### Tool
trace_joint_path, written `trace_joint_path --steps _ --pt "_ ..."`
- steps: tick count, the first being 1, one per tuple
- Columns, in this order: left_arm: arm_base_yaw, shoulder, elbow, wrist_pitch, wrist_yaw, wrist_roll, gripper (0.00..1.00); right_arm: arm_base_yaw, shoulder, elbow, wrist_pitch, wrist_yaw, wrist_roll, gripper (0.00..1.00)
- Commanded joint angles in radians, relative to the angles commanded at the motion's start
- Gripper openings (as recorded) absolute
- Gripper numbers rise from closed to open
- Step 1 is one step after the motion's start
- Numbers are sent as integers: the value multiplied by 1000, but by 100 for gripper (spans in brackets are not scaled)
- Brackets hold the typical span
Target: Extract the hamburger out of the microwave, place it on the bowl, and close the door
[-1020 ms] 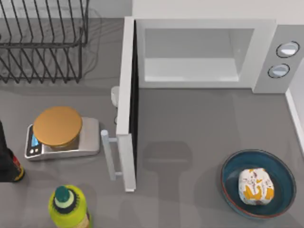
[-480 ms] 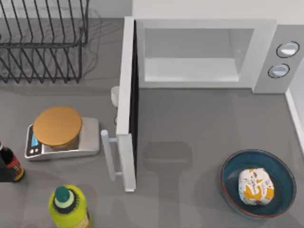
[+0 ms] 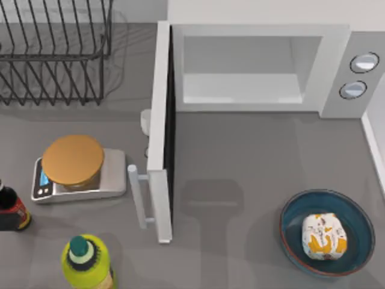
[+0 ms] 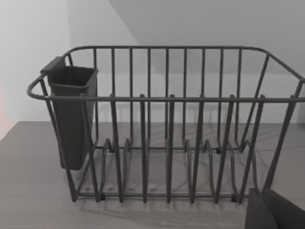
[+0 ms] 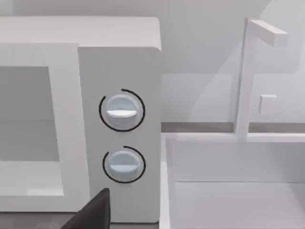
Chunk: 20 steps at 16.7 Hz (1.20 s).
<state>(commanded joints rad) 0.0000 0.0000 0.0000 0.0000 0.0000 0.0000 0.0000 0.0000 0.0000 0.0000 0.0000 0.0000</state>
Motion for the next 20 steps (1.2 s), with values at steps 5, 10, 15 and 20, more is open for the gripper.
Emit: trace_joint_path --steps 5,10,15,20 --pt "0 0 0 0 0 0 0 0 0 0 0 0 0 100" --pt "-7 -17 4 -18 -7 0 0 0 0 0 0 0 0 100" --pt "-54 -141 26 -168 -53 -2 0 0 0 0 0 0 0 100" --pt "-59 -160 27 -192 -61 -3 0 0 0 0 0 0 0 100"
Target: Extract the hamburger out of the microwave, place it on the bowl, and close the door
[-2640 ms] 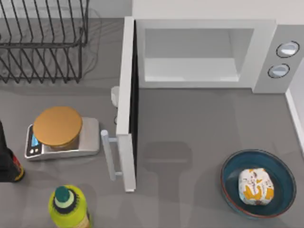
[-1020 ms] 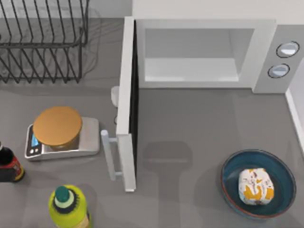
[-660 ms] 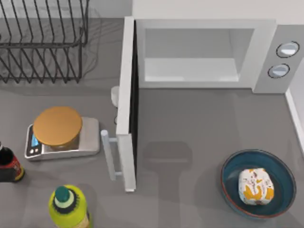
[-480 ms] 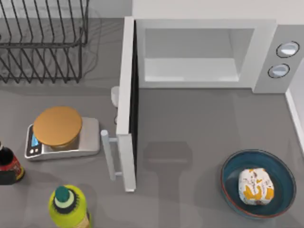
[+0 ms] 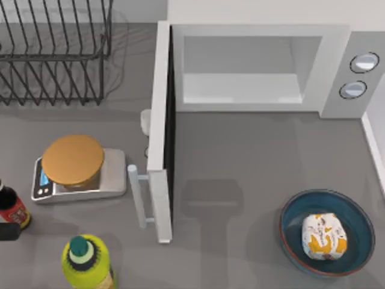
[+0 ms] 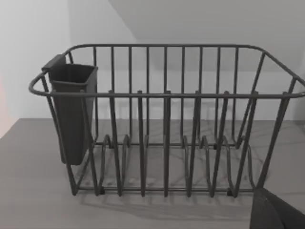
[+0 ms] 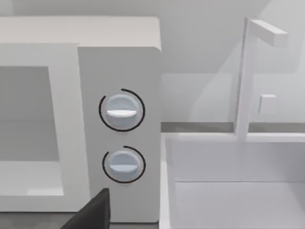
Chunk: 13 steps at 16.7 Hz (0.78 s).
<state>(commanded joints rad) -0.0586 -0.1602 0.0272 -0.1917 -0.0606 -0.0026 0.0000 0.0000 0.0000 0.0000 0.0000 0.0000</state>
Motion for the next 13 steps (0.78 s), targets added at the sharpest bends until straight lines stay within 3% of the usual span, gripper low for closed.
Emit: trace_joint_path --steps 2,8,13 --pt "-18 -5 4 -9 -18 0 0 0 0 0 0 0 0 100" --pt "-180 -20 32 -53 -180 -1 0 0 0 0 0 0 0 100" --pt "-177 -15 29 -49 -177 -2 0 0 0 0 0 0 0 100"
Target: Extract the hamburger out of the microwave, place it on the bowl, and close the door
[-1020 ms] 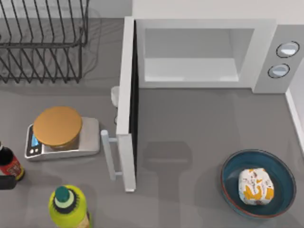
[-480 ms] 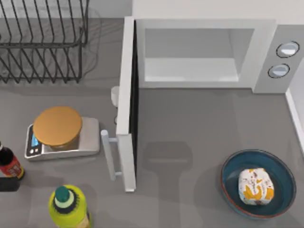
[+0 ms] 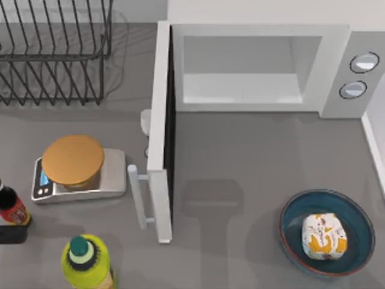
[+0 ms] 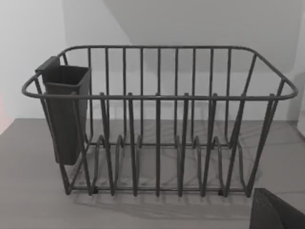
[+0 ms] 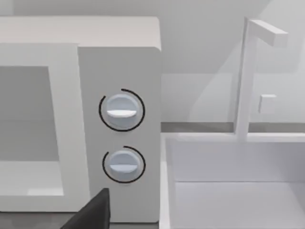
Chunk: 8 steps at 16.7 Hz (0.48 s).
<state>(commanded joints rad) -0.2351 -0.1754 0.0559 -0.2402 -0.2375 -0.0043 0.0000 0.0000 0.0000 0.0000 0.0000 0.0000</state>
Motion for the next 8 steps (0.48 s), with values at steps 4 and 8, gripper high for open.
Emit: trace_joint_path --steps 4,8 --pt "95 76 -10 85 95 2 0 0 0 0 0 0 0 100" --pt "247 189 -27 221 246 5 0 0 0 0 0 0 0 100"
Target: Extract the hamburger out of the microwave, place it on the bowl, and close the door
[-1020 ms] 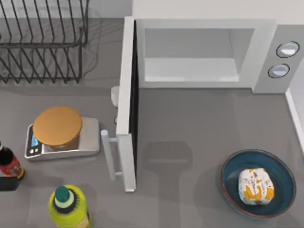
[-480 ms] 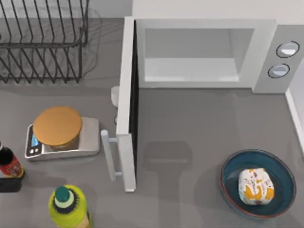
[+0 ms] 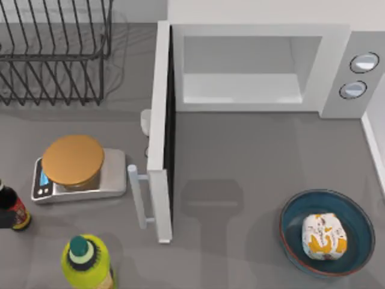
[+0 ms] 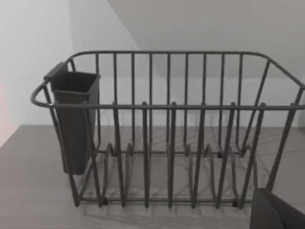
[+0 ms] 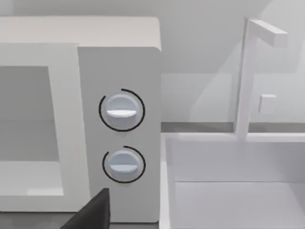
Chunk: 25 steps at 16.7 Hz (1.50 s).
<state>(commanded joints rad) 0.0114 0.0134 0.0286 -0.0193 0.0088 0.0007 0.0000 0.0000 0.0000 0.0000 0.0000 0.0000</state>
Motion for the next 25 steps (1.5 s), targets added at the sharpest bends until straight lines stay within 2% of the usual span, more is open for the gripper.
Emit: trace_joint_path --steps 4,9,12,20,25 --pt "29 27 -5 28 29 1 0 0 0 0 0 0 0 100" --pt "-25 92 61 -21 -8 -33 0 0 0 0 0 0 0 100" --pt "-123 252 182 -113 -75 -101 0 0 0 0 0 0 0 100" --pt "-463 840 593 -424 -305 -330 0 0 0 0 0 0 0 100" --pt "-589 1056 743 -539 -392 -414 0 0 0 0 0 0 0 100"
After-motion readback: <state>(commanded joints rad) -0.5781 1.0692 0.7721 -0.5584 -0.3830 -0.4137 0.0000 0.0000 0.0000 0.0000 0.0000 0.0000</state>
